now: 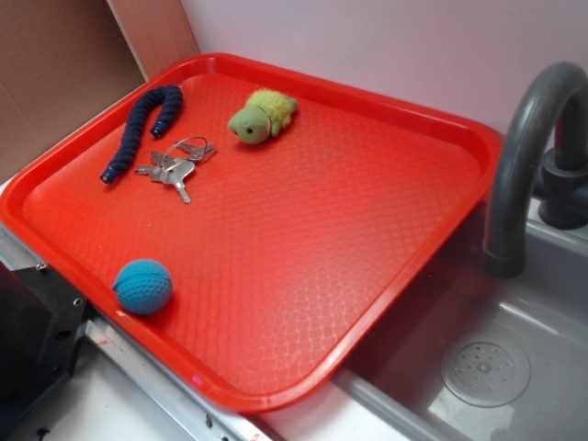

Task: Grab the green animal.

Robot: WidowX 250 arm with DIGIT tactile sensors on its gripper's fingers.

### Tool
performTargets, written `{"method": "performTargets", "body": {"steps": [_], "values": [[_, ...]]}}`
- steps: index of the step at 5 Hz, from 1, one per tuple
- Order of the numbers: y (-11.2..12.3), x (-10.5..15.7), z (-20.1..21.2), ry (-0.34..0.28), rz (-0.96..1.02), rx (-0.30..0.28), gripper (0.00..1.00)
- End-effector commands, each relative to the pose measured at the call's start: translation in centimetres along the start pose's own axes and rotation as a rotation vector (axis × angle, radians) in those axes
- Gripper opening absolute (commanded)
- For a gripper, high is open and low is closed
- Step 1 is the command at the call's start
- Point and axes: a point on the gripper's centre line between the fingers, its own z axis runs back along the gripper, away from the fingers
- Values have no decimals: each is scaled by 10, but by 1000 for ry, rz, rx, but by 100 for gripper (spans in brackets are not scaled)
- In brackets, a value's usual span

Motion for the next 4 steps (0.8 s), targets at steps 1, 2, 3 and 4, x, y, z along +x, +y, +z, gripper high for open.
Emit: {"method": "performTargets", "body": {"steps": [1, 2, 3, 4], "values": [[0, 0, 0, 0, 0, 0, 100], [4, 24, -12, -17, 33, 36, 100], [13, 53, -28, -20, 31, 61, 100], [23, 75, -38, -87, 58, 102, 100]]}}
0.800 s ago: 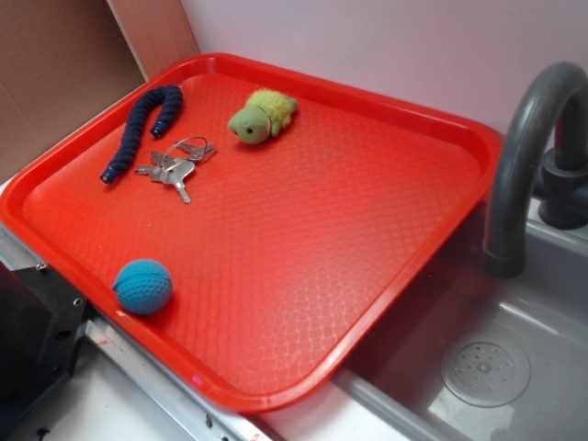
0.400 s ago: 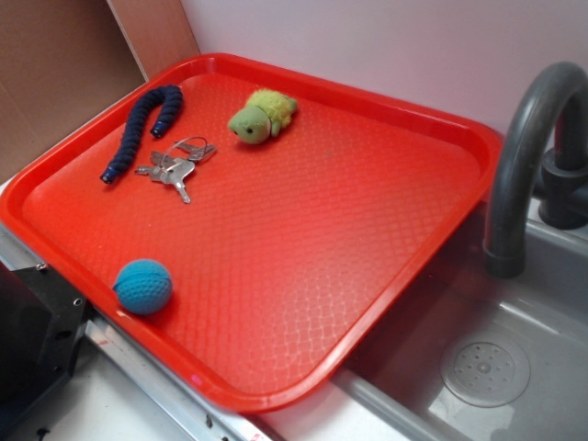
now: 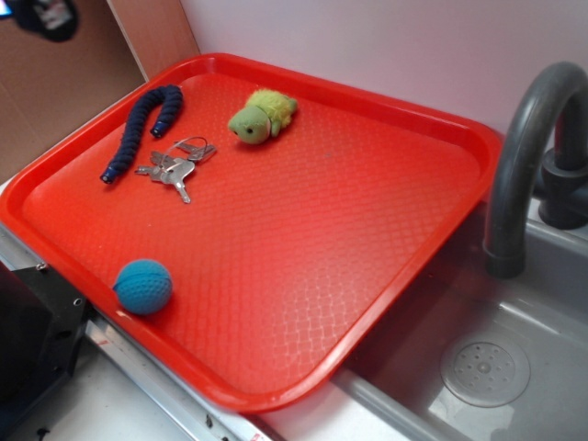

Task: Grab the green animal.

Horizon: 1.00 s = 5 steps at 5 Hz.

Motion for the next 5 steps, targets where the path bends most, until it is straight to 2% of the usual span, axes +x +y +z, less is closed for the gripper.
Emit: {"method": "performTargets", "body": {"steps": [1, 2, 3, 4, 5], "values": [[19, 61, -27, -134, 35, 55, 100], [23, 81, -51, -121, 30, 54, 100], [23, 97, -71, -90, 3, 15, 100], [11, 92, -88, -56, -14, -5, 100], [9, 95, -101, -29, 10, -59, 100]]}}
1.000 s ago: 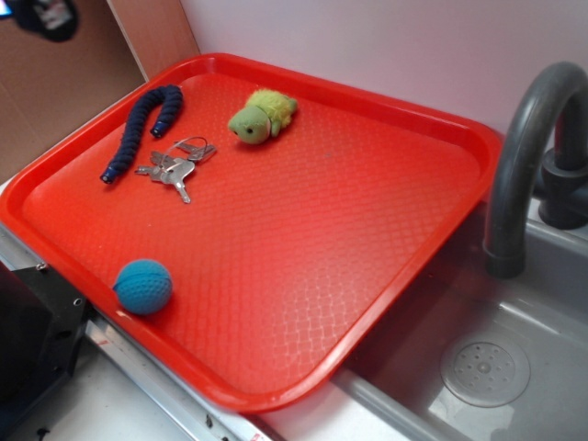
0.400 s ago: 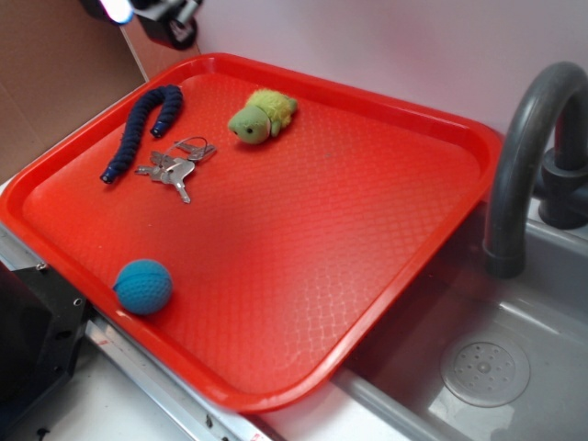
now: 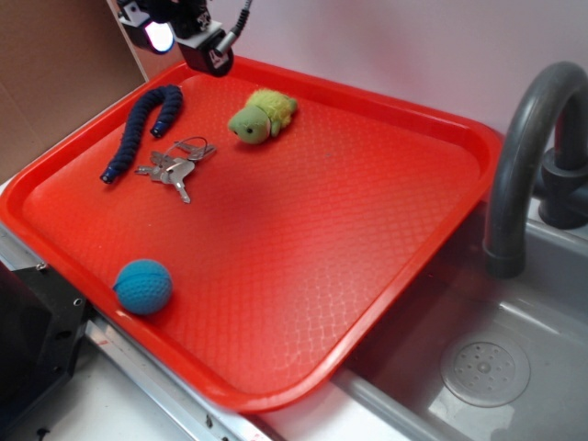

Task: Grab the green animal.

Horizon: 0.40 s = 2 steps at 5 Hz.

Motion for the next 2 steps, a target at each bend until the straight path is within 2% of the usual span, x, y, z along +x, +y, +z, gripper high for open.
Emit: {"method": "performTargets", "body": {"steps": [1, 2], "values": [[-3, 9, -14, 13, 39, -89, 100], [3, 28, -31, 43, 45, -99, 100]]}}
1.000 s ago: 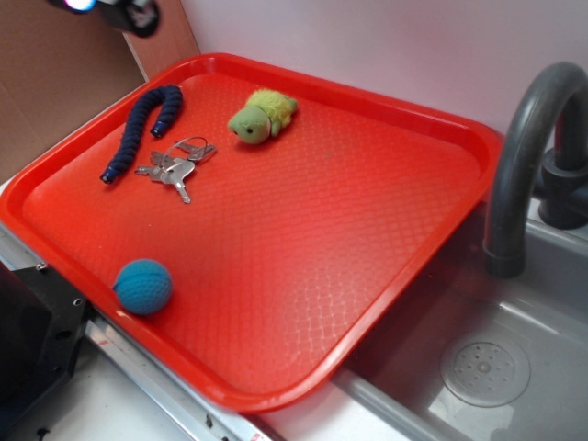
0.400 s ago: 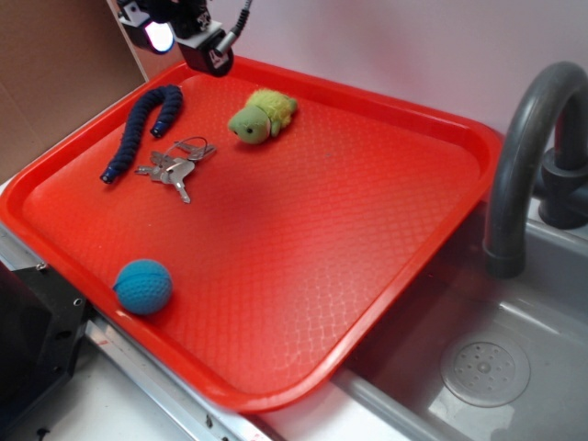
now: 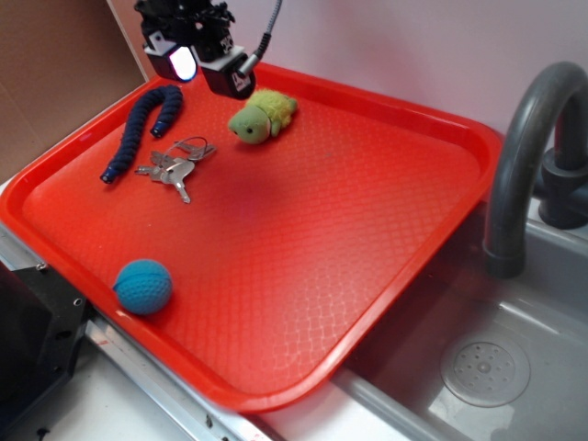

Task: Grab the green animal.

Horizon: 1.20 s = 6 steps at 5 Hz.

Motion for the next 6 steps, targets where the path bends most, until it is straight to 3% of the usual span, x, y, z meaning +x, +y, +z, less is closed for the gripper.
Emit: {"method": "performTargets", "body": {"steps": [1, 2, 3, 4, 5, 6], "values": [[15, 36, -14, 8, 16, -2, 100], [24, 55, -29, 12, -20, -79, 100], [18, 57, -44, 41, -64, -164, 100], [7, 51, -52, 63, -96, -174, 100], [2, 50, -63, 101, -114, -146, 100], [1, 50, -67, 119, -107, -98, 0]]}}
